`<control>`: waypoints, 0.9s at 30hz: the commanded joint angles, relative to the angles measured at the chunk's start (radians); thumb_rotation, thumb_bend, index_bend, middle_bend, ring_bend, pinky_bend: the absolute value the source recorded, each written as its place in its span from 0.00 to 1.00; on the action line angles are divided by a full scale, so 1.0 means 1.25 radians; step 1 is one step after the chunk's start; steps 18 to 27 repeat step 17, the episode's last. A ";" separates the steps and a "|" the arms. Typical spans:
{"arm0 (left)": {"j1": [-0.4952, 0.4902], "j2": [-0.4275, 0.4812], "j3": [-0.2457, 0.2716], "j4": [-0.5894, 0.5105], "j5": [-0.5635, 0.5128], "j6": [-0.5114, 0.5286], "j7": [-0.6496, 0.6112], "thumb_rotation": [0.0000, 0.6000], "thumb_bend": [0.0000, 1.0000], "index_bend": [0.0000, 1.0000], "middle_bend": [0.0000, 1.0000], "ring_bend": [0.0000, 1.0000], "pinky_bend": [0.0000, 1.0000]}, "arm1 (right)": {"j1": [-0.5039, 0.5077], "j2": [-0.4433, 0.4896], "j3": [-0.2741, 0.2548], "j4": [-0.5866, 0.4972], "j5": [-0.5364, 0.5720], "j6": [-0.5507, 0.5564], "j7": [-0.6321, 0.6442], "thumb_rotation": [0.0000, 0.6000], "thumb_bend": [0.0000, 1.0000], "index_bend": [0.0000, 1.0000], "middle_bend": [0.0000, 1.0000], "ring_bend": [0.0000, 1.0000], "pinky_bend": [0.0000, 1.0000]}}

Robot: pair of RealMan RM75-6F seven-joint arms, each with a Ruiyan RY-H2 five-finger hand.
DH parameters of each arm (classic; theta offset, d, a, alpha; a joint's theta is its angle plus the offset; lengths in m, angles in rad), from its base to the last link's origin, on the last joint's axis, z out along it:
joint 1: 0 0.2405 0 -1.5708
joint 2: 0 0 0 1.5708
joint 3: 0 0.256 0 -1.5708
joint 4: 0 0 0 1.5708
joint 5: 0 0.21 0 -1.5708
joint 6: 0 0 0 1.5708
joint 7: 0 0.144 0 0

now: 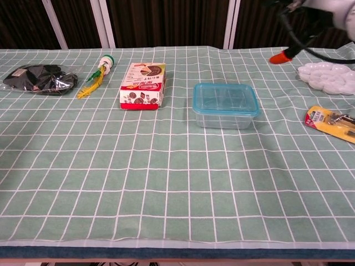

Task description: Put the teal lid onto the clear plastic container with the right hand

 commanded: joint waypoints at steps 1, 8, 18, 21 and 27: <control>0.006 -0.007 0.005 0.002 0.026 0.017 -0.006 1.00 0.54 0.09 0.00 0.00 0.00 | -0.145 0.079 -0.098 -0.060 -0.170 0.127 0.091 1.00 0.24 0.01 0.00 0.00 0.00; 0.015 -0.012 0.012 0.001 0.070 0.043 -0.007 1.00 0.54 0.09 0.00 0.00 0.00 | -0.332 0.096 -0.230 -0.014 -0.345 0.310 0.202 1.00 0.24 0.01 0.00 0.00 0.00; 0.021 -0.011 0.025 -0.005 0.090 0.041 -0.002 1.00 0.54 0.10 0.00 0.00 0.00 | -0.481 0.028 -0.303 0.127 -0.470 0.465 0.227 1.00 0.24 0.01 0.00 0.00 0.00; 0.021 -0.011 0.025 -0.005 0.090 0.041 -0.002 1.00 0.54 0.10 0.00 0.00 0.00 | -0.481 0.028 -0.303 0.127 -0.470 0.465 0.227 1.00 0.24 0.01 0.00 0.00 0.00; 0.021 -0.011 0.025 -0.005 0.090 0.041 -0.002 1.00 0.54 0.10 0.00 0.00 0.00 | -0.481 0.028 -0.303 0.127 -0.470 0.465 0.227 1.00 0.24 0.01 0.00 0.00 0.00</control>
